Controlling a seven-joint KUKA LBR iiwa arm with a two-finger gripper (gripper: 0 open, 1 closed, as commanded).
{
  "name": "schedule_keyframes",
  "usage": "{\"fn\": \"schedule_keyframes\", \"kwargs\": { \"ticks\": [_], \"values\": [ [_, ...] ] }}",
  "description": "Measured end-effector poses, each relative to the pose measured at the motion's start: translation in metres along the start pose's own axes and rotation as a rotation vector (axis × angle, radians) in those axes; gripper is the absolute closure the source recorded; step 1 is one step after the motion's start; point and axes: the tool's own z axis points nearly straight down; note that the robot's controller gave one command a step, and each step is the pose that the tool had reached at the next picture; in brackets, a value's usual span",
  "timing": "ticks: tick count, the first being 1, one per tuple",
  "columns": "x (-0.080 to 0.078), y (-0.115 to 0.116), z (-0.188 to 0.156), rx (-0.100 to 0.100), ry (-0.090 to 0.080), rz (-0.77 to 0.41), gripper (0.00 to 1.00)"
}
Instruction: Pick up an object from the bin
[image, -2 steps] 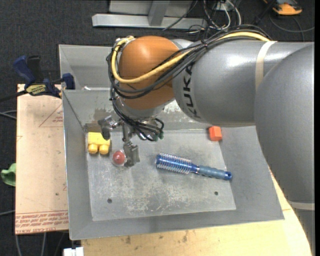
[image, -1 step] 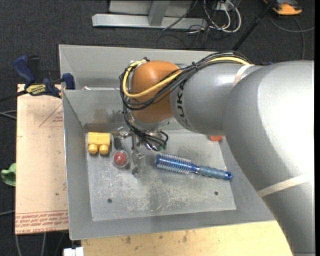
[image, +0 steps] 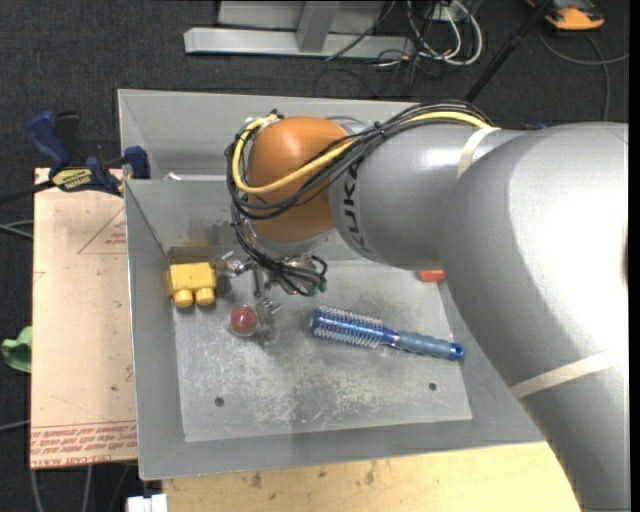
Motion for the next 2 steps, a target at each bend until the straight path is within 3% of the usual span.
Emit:
{"fn": "schedule_keyframes", "kwargs": {
  "ticks": [2],
  "values": [
    [-0.027, 0.000, 0.001, 0.025, 0.001, -0.021, 0.00]
  ]
}}
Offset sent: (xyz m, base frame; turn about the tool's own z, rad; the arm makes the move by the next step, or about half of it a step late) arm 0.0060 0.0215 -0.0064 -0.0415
